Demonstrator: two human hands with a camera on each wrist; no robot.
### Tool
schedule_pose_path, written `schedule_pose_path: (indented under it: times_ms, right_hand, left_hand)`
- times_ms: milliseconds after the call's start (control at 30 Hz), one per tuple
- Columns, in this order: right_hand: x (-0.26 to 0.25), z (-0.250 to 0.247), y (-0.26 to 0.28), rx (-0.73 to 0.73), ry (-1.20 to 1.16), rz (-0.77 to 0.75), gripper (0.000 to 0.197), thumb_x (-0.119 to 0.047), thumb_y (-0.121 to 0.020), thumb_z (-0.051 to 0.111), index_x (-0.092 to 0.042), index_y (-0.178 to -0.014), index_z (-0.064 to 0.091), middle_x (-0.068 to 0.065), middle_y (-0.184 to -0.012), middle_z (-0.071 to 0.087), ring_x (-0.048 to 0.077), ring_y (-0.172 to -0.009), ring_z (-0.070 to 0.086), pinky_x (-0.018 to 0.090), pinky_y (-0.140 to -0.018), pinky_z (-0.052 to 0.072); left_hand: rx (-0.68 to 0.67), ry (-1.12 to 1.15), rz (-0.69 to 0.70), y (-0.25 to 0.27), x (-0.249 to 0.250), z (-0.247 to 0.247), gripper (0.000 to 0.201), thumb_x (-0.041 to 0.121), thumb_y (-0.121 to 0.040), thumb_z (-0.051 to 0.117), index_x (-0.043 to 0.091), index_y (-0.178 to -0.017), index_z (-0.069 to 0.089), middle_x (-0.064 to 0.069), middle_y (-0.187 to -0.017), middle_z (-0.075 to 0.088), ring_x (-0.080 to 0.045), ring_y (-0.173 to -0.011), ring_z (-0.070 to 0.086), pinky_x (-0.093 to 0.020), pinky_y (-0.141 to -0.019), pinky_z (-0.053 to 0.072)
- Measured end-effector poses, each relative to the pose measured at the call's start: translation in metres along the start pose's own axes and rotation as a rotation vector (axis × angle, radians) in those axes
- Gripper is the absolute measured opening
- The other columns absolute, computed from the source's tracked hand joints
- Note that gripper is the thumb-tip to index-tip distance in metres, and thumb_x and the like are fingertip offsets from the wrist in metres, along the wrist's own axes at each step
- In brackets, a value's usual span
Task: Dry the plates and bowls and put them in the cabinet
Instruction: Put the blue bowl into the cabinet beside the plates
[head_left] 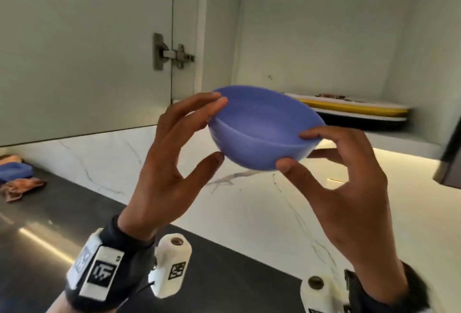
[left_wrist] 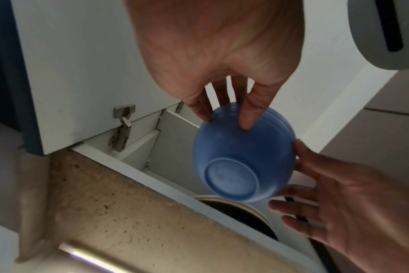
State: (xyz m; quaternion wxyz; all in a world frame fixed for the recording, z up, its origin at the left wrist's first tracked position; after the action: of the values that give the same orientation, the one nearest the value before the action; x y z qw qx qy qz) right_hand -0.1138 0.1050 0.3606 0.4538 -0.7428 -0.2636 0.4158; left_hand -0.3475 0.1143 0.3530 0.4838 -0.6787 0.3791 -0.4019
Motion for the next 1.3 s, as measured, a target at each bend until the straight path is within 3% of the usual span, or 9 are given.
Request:
schedule_pose_path:
  times_ms: [100,233,367,467,533,833,1000,1167,1300]
  right_hand:
    - [-0.007,0.019,-0.02,0.031,-0.024,-0.007,0.057,-0.071,-0.077,0.062,-0.033,-0.12,0.059,-0.017,-0.127,0.057,0.002,-0.105,0.062,0.005,-0.079,0.047]
    - [-0.005,0.047,-0.047,0.033,0.013,0.015,0.056,-0.078,-0.078,0.056,-0.037,-0.117,0.056,-0.012,-0.118,0.06,0.008,-0.1,0.064,0.021,-0.078,0.054]
    - [0.002,0.068,-0.071,0.033,0.097,0.022,0.06,-0.078,-0.08,0.053,-0.035,-0.121,0.055,-0.009,-0.114,0.058,0.01,-0.097,0.061,0.022,-0.077,0.052]
    - [0.003,0.079,-0.088,0.044,0.127,0.03,0.062,-0.082,-0.08,0.049,-0.039,-0.124,0.051,-0.008,-0.112,0.059,0.017,-0.098,0.064,0.039,-0.082,0.057]
    - [0.003,0.082,-0.098,0.034,0.134,0.044,0.066,-0.082,-0.081,0.047,-0.036,-0.127,0.051,-0.005,-0.113,0.063,0.02,-0.097,0.064,0.045,-0.083,0.058]
    - [0.006,0.09,-0.121,-0.035,0.242,0.05,0.064,-0.074,-0.087,0.052,-0.03,-0.134,0.049,0.001,-0.123,0.065,0.025,-0.101,0.065,0.047,-0.087,0.057]
    - [0.008,0.097,-0.126,-0.124,0.506,0.024,0.066,-0.072,-0.09,0.045,-0.023,-0.135,0.049,0.008,-0.121,0.064,0.028,-0.106,0.058,0.04,-0.091,0.05]
    - [0.009,0.107,-0.131,-0.171,0.733,-0.002,0.061,-0.062,-0.099,0.038,-0.02,-0.143,0.046,0.011,-0.133,0.05,0.028,-0.119,0.048,0.038,-0.094,0.045]
    - [0.018,0.123,-0.13,-0.099,0.731,-0.116,0.047,-0.042,-0.1,0.051,-0.017,-0.139,0.045,0.011,-0.124,0.057,0.03,-0.105,0.057,0.042,-0.084,0.05]
  left_hand:
    - [0.054,0.078,-0.035,-0.015,-0.011,-0.002,0.061,-0.006,-0.09,0.06,0.014,-0.144,0.04,0.0,-0.149,0.039,-0.024,-0.145,0.039,-0.04,-0.114,0.041]
    - [0.125,0.154,-0.142,-0.033,-0.031,-0.007,0.056,0.012,-0.093,0.06,0.016,-0.146,0.042,-0.002,-0.15,0.041,-0.019,-0.145,0.041,-0.028,-0.113,0.042]
    - [0.183,0.241,-0.241,-0.05,-0.051,-0.008,0.054,0.005,-0.094,0.058,0.016,-0.145,0.046,-0.004,-0.149,0.045,-0.012,-0.141,0.045,-0.019,-0.106,0.044]
    - [0.203,0.256,-0.283,-0.061,-0.062,-0.009,0.05,0.006,-0.097,0.057,0.024,-0.144,0.049,0.002,-0.147,0.047,-0.005,-0.136,0.048,-0.019,-0.103,0.047]
    - [0.218,0.256,-0.293,-0.068,-0.067,-0.01,0.048,0.008,-0.099,0.057,0.027,-0.143,0.05,0.004,-0.146,0.047,-0.004,-0.134,0.049,-0.02,-0.103,0.049]
    - [0.222,0.198,-0.303,-0.09,-0.088,-0.009,0.047,-0.003,-0.096,0.058,0.028,-0.132,0.056,0.0,-0.14,0.05,-0.007,-0.128,0.053,-0.011,-0.091,0.049]
    - [0.169,0.115,-0.368,-0.092,-0.106,-0.003,0.046,-0.003,-0.094,0.062,0.027,-0.128,0.059,0.002,-0.137,0.048,-0.017,-0.128,0.054,-0.009,-0.089,0.051]
    - [0.154,-0.008,-0.355,-0.096,-0.111,0.006,0.045,-0.001,-0.09,0.068,0.018,-0.129,0.056,0.0,-0.136,0.036,-0.013,-0.122,0.051,-0.01,-0.086,0.05]
    - [0.025,-0.29,-0.292,-0.098,-0.112,0.013,0.042,0.009,-0.089,0.071,0.023,-0.125,0.053,0.002,-0.13,0.041,-0.016,-0.119,0.048,-0.007,-0.086,0.036]
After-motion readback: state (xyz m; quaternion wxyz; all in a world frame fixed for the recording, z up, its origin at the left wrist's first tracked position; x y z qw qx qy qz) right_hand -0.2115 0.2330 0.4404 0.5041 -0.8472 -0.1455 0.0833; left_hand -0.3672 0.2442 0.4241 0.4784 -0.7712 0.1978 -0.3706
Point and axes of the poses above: each hand's wrist, its own y-axis away from the middle knuckle, its own z-axis out of the palm, x = y × z, the point moved 1 cm from there along -y, towards the middle knuckle
